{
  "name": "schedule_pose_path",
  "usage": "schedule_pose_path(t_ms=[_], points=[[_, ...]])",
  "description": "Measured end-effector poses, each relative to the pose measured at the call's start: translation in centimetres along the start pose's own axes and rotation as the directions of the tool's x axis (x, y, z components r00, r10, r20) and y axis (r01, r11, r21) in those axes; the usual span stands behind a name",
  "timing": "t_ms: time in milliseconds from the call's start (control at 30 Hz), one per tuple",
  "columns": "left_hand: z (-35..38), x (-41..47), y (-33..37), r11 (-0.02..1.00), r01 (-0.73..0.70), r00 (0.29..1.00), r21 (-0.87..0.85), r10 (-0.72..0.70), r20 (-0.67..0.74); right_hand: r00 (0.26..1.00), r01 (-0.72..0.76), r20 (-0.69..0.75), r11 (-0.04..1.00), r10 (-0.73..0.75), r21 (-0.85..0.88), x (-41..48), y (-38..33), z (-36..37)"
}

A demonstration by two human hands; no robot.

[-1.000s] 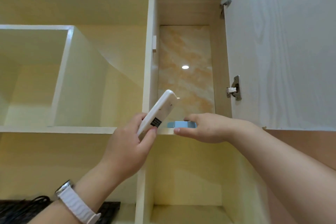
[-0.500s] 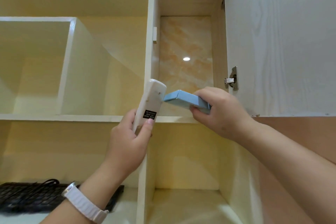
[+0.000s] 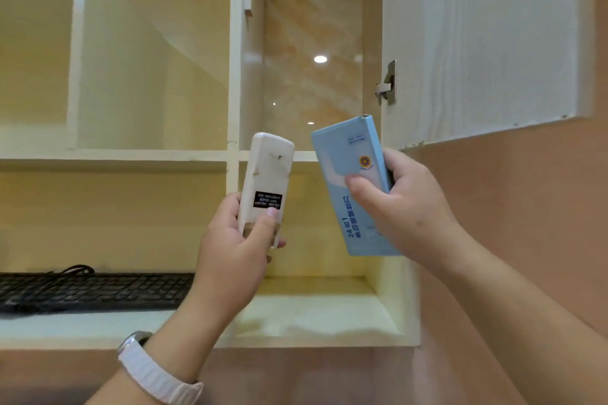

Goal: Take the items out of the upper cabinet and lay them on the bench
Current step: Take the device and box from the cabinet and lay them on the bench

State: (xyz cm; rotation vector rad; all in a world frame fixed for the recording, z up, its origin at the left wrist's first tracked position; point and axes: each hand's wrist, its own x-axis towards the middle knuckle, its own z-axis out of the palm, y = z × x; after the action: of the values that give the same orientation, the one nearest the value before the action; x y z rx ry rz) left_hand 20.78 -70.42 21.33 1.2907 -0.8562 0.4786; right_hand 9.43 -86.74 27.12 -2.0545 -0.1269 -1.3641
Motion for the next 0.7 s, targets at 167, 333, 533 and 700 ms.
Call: schedule_pose_path(t_ms=[167,333,533,700], points=[[1.5,-3.1,-2.0,0.982,0.159,0.987,-0.100,-0.156,0.030,0.977,-0.212,0.013,0.975,0.211,0.068,-4.7,2.8,0.4],[2.9,-6.2,-5.3,0.927,0.320,0.943,-0.195,-0.292,0.159,0.930,-0.362,-0.051,0.932,0.363,0.028,-8.7,5.1,0.9],[3.2,-8.2,-8.5,0.830,0.491,0.848,-0.265,-0.387,0.361,0.848,-0.515,-0.168,0.857,0.503,-0.031,-12.3,6.0,3.3],[1.8,-9.1,-11.3,0.774,0.563,0.787,-0.290,-0.393,0.476,0.766,-0.611,-0.300,0.789,0.568,-0.066,-14.9,6.1,6.1]])
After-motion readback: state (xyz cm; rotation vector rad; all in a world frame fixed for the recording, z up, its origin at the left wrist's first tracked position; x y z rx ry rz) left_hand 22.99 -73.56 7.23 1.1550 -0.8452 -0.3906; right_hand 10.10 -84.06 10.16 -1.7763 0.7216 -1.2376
